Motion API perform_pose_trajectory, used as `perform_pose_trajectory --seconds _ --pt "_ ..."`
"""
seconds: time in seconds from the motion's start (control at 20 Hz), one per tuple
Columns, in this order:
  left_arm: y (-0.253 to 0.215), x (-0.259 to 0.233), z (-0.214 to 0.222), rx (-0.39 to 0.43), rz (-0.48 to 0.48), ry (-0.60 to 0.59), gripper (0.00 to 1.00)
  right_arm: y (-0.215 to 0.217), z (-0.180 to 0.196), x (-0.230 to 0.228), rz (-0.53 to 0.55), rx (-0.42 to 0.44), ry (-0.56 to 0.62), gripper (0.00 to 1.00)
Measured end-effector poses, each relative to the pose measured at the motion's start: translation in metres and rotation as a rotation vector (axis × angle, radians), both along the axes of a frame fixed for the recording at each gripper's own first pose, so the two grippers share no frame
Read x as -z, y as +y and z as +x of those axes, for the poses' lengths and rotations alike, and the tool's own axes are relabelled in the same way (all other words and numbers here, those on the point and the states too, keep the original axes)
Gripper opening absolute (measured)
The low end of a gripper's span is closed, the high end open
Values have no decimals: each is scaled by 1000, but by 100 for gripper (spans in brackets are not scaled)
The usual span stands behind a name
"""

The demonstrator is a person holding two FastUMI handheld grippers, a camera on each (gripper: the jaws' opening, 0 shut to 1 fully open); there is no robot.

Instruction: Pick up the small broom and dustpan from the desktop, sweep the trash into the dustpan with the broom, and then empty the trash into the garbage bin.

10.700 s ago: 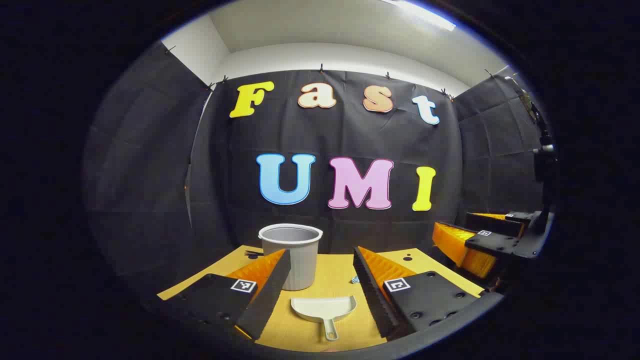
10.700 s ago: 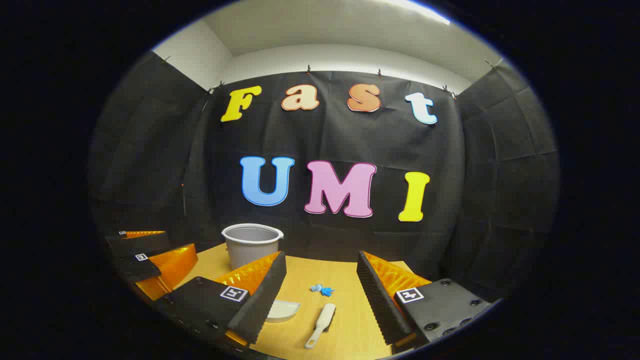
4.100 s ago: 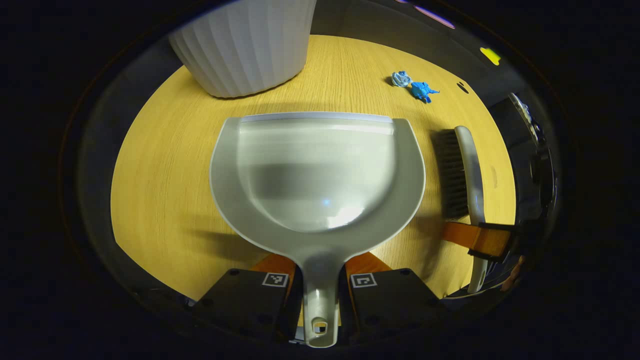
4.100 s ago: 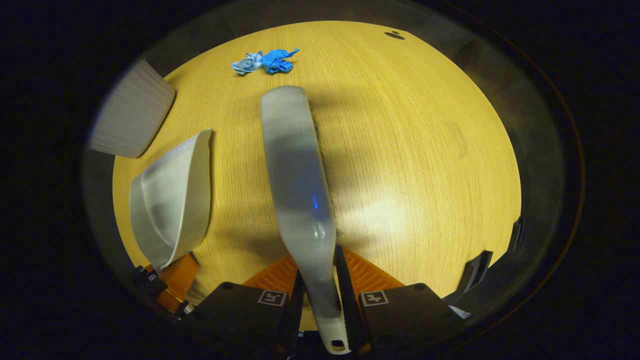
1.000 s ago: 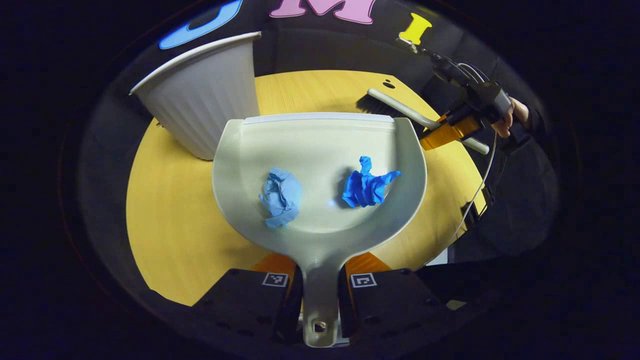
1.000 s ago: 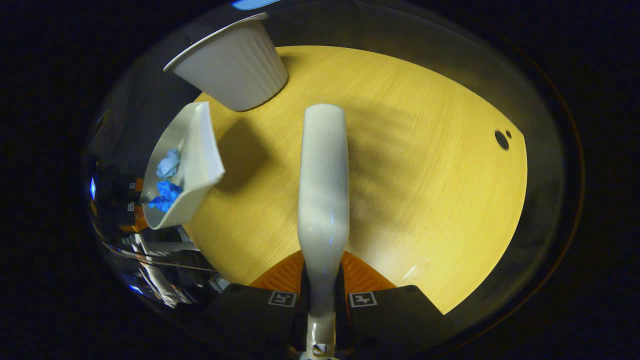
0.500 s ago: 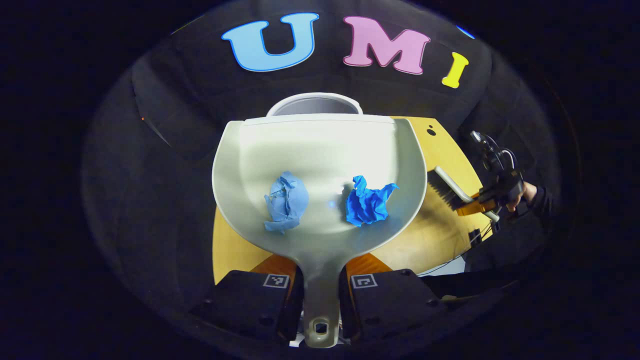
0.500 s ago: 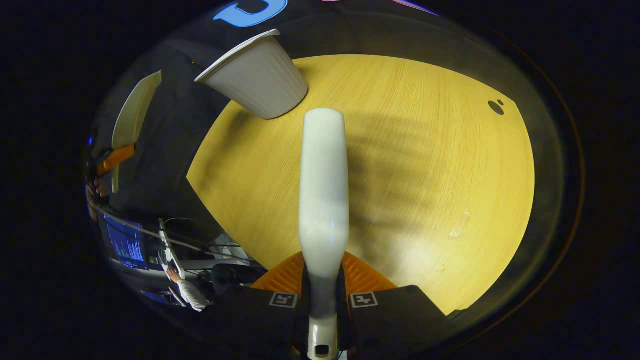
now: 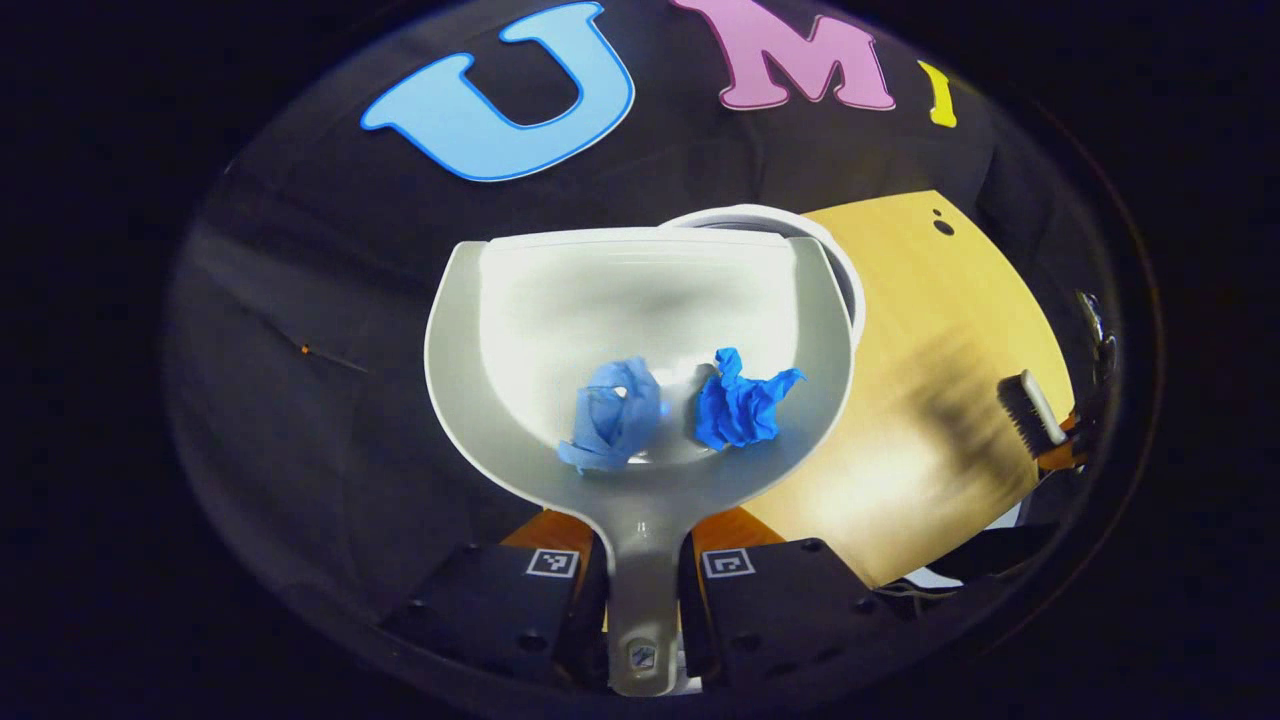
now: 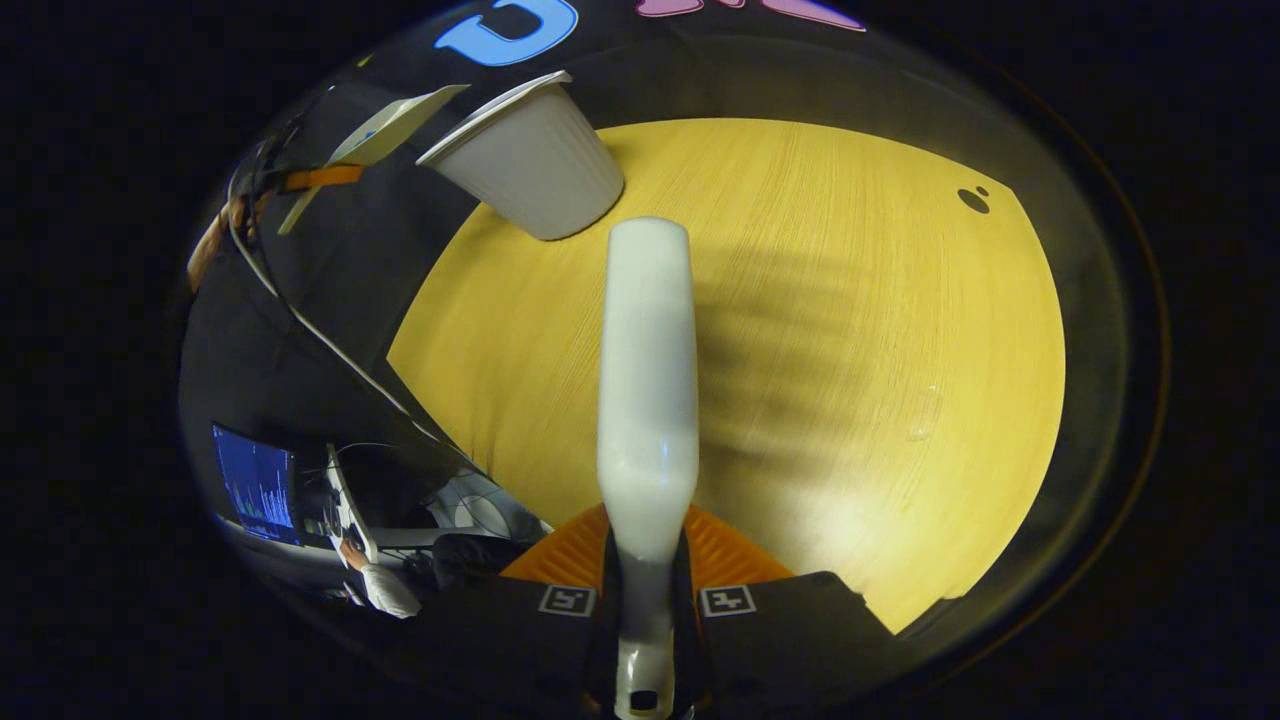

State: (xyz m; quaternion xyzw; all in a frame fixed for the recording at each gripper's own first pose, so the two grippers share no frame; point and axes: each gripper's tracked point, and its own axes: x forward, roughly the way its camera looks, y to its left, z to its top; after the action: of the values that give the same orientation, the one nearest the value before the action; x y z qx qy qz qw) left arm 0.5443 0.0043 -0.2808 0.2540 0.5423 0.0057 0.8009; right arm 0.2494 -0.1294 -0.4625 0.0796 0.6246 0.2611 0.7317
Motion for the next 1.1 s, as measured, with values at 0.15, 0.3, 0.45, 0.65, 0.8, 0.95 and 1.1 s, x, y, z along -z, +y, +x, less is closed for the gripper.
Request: perform_pose_trajectory --seconds 0.15,0.3,0.45,0.65,0.8,0.95,1.1 --pt "7 6 20 37 84 56 28 3 -1 -1 22 48 28 19" --pt "5 20 30 85 195 142 29 6 -4 2 21 69 32 24" --pt "-7 2 37 145 337 205 29 5 -4 2 17 97 21 23" --pt "-12 -3 42 268 591 255 29 4 -4 8 10 95 12 24" --pt "-16 0 42 343 694 284 28 15 -1 5 54 117 22 24" --pt "-10 -5 45 388 739 292 29 15 -2 10 53 95 12 23" --pt "-10 -3 44 382 742 289 29 15 -5 12 51 95 5 23"
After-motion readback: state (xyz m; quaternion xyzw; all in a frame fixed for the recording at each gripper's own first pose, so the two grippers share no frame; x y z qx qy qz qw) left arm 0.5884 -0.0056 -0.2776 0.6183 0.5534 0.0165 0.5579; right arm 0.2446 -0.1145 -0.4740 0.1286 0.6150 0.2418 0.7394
